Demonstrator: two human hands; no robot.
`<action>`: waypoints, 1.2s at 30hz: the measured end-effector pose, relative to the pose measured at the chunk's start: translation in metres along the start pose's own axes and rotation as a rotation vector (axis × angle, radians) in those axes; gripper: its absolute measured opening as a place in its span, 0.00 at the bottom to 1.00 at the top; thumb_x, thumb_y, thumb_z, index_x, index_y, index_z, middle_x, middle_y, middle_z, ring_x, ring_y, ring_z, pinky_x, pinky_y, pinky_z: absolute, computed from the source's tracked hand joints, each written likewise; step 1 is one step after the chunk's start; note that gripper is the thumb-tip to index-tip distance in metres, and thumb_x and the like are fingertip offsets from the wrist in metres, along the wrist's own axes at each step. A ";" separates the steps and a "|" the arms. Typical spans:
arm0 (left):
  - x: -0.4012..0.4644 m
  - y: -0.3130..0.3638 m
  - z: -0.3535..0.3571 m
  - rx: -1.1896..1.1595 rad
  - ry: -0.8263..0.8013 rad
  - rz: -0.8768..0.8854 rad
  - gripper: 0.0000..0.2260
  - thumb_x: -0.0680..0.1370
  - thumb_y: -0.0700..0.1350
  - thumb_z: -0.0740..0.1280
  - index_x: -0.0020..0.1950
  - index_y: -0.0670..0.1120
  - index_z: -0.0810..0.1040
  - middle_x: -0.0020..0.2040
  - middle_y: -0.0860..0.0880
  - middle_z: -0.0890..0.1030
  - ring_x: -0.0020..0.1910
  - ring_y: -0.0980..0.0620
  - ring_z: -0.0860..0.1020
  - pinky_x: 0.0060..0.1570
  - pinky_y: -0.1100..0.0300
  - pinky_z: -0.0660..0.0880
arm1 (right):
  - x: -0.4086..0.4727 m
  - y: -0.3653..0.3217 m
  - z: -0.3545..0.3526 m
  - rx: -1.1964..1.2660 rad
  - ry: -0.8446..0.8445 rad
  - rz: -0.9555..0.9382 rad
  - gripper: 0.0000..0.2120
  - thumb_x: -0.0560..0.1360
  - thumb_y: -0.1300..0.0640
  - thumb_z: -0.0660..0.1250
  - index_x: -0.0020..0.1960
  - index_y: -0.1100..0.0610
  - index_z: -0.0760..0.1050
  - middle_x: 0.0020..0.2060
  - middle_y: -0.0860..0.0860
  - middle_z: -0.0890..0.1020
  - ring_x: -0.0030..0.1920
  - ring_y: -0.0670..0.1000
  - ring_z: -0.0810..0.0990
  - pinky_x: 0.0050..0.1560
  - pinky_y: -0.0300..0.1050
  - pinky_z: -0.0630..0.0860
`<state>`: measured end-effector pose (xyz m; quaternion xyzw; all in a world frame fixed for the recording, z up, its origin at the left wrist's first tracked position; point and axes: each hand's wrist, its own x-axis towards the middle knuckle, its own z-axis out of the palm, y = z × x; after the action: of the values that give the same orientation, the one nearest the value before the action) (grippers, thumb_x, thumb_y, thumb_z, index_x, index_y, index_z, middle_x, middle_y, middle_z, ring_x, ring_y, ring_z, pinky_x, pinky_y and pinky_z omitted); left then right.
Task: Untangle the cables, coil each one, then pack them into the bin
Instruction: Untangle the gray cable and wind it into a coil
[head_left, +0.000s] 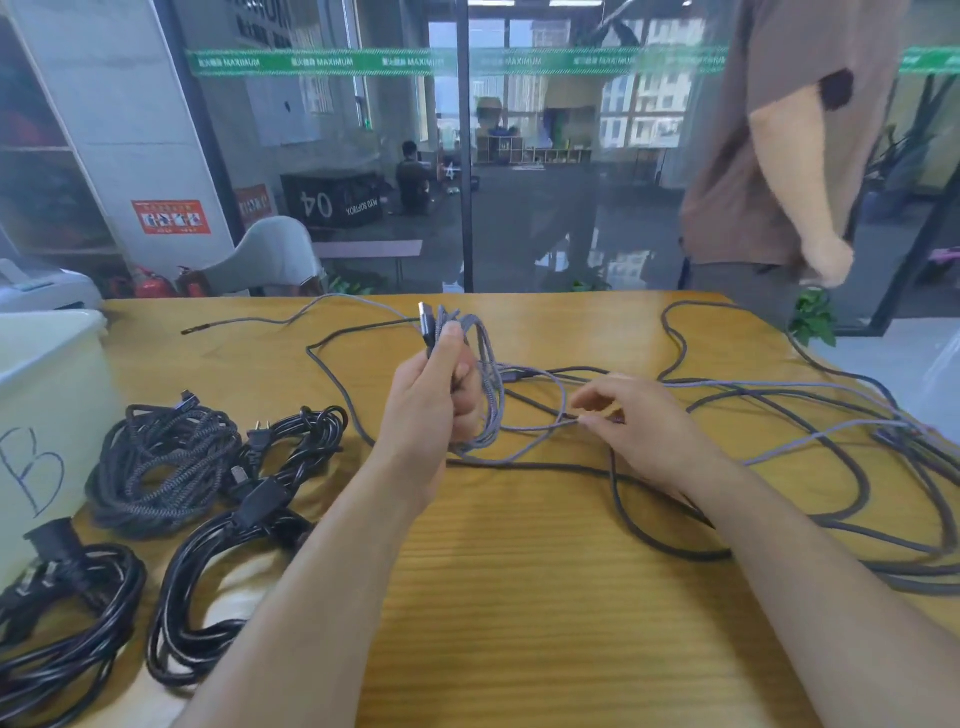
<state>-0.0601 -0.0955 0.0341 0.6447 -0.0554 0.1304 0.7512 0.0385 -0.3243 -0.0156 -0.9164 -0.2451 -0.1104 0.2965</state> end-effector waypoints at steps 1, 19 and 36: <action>0.000 0.000 -0.001 0.019 0.005 -0.001 0.19 0.88 0.53 0.56 0.38 0.49 0.64 0.31 0.50 0.58 0.30 0.50 0.53 0.27 0.60 0.52 | 0.001 0.002 -0.002 -0.046 0.055 0.021 0.06 0.80 0.55 0.72 0.48 0.43 0.81 0.45 0.41 0.82 0.49 0.43 0.80 0.49 0.40 0.75; -0.002 -0.004 0.002 0.044 -0.051 -0.041 0.18 0.87 0.52 0.56 0.39 0.50 0.57 0.30 0.50 0.58 0.29 0.51 0.52 0.27 0.59 0.51 | 0.005 -0.011 0.015 0.112 0.357 0.030 0.05 0.81 0.55 0.70 0.49 0.47 0.82 0.44 0.40 0.83 0.50 0.45 0.77 0.52 0.41 0.74; -0.001 0.002 0.002 -0.025 -0.046 -0.040 0.24 0.87 0.59 0.51 0.35 0.49 0.63 0.29 0.50 0.56 0.26 0.53 0.52 0.24 0.62 0.51 | -0.019 -0.057 0.023 0.118 -0.340 -0.299 0.07 0.81 0.47 0.71 0.54 0.49 0.83 0.49 0.39 0.86 0.53 0.38 0.82 0.57 0.37 0.76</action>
<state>-0.0609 -0.0975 0.0359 0.6392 -0.0614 0.0997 0.7601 -0.0060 -0.2772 -0.0126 -0.8563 -0.4308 0.0172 0.2843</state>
